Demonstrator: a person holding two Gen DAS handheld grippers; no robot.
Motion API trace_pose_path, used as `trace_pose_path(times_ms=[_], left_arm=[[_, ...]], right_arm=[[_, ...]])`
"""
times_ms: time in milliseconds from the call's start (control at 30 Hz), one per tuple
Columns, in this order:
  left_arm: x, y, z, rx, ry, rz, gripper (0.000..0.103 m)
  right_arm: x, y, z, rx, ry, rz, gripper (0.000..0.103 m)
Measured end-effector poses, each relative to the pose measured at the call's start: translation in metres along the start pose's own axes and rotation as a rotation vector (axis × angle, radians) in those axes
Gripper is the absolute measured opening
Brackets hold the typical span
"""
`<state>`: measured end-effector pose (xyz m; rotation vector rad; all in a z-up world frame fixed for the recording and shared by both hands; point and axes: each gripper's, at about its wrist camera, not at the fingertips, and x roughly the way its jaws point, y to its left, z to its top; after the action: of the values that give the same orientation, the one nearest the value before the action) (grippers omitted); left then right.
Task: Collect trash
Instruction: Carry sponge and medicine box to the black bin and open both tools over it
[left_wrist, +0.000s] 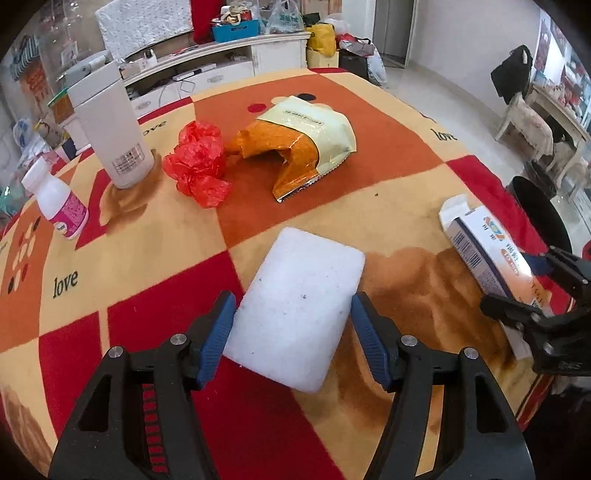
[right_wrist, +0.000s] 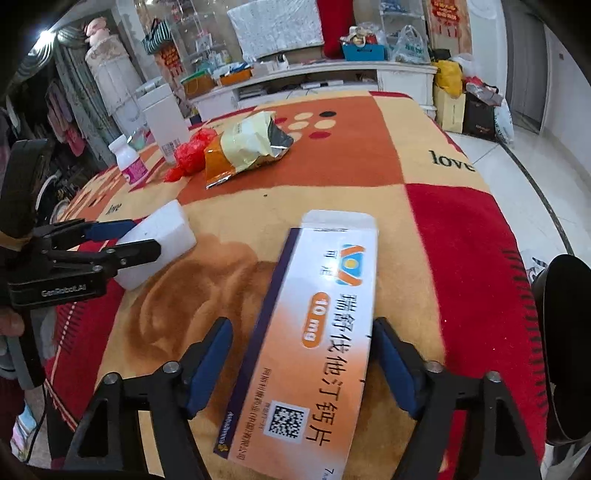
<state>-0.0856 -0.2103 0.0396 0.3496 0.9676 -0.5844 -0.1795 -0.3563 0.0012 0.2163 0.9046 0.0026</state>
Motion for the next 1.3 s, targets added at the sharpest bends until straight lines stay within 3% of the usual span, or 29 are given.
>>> trace_pose_path(times_ms=[167, 300, 567, 933, 1300], left_arm=[[-0.01, -0.002, -0.006, -0.025, -0.015, -0.002, 0.058], [-0.026, 0.001, -0.005, -0.108, -0.03, -0.077, 0.056], [-0.048, -0.043, 0.008, -0.071, -0.09, -0.093, 0.056], [-0.04, -0.101, 0.029, -0.034, -0.092, -0.158, 0.056], [-0.029, -0.169, 0.052, 0.009, -0.088, -0.274, 0.056]], right_arm=[[-0.01, -0.005, 0.001, 0.0, -0.013, 0.021, 0.062], [-0.027, -0.014, 0.0, 0.026, -0.048, 0.04, 0.062], [-0.052, -0.03, 0.0, 0.054, -0.095, 0.038, 0.062], [-0.078, -0.073, -0.007, 0.117, -0.131, -0.014, 0.062], [-0.105, -0.132, -0.021, 0.214, -0.166, -0.081, 0.062]])
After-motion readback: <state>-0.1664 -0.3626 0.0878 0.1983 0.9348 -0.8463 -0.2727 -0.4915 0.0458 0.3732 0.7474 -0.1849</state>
